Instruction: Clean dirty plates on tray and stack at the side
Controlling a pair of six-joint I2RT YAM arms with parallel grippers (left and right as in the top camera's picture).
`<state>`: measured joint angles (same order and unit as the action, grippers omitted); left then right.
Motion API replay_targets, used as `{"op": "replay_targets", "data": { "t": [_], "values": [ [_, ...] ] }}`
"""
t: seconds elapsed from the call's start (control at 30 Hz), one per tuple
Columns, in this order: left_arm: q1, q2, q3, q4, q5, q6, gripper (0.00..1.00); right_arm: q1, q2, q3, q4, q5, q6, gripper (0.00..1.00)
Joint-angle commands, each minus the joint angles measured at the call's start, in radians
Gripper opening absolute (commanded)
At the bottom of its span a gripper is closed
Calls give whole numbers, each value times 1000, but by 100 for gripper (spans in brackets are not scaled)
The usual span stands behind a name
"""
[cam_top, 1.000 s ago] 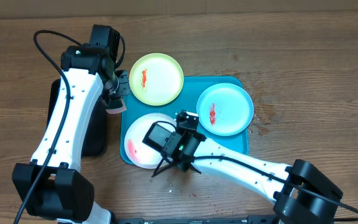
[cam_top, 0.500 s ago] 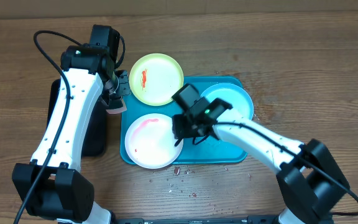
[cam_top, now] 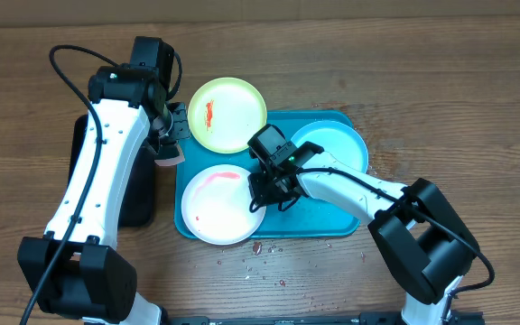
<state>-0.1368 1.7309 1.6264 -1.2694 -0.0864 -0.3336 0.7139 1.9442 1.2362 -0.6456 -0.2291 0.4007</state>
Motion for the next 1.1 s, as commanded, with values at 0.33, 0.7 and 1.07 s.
{"op": "replay_targets", "data": {
  "t": [0.33, 0.7, 1.07],
  "values": [
    [5, -3, 19, -161, 89, 12, 4, 5, -6, 10, -139, 150, 547, 4],
    [-93, -3, -172, -51, 225, 12, 4, 5, -6, 10, -119, 150, 546, 4],
    [-152, -3, -581, 525, 79, 90, 4, 5, -6, 10, -122, 146, 522, 4]
  ]
}}
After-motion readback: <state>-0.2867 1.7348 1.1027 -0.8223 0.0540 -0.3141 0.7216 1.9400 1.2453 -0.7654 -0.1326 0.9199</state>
